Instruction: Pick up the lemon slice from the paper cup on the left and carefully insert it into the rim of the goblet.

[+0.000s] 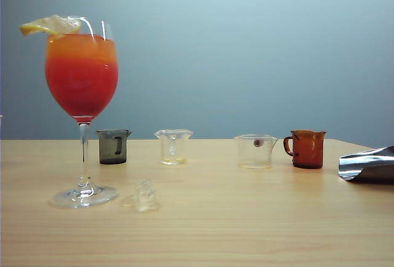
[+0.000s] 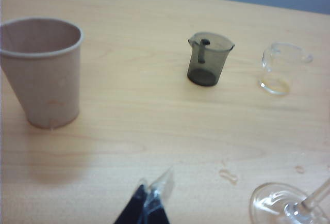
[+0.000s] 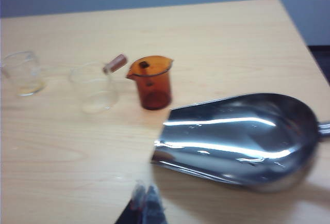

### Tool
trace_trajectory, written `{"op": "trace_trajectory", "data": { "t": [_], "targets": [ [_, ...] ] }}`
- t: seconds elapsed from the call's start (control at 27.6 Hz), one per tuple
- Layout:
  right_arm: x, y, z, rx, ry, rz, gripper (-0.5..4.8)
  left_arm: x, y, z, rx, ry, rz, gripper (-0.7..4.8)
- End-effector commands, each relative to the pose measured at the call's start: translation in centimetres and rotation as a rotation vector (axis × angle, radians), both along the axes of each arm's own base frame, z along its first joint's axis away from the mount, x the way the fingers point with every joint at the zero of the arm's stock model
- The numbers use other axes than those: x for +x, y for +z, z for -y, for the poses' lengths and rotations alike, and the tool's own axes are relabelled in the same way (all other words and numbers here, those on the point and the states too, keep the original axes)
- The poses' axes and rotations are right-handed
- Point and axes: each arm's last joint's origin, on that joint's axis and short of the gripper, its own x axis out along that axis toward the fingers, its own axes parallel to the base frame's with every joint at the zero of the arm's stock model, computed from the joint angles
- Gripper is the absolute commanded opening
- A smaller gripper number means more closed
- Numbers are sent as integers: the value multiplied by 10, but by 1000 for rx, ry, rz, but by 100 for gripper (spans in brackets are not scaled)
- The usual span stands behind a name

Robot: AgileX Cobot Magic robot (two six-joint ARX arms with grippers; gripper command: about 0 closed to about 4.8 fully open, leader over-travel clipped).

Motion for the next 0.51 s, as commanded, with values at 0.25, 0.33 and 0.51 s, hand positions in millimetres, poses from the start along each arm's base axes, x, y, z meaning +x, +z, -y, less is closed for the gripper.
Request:
{"op": "trace_trajectory", "data": {
  "t": [0.25,0.33,0.51],
  "targets": [
    [6,-16,11,-2,-130,3,-5,-6,12,-13,-9,122,135,-2],
    [7,-17,12,-1,-131,7,-5,-6,11,-17,-6,157,130,-3],
    [7,-18,13,-1,-141,3,-5,-6,11,-19,-4,183,126,-2]
  ]
}}
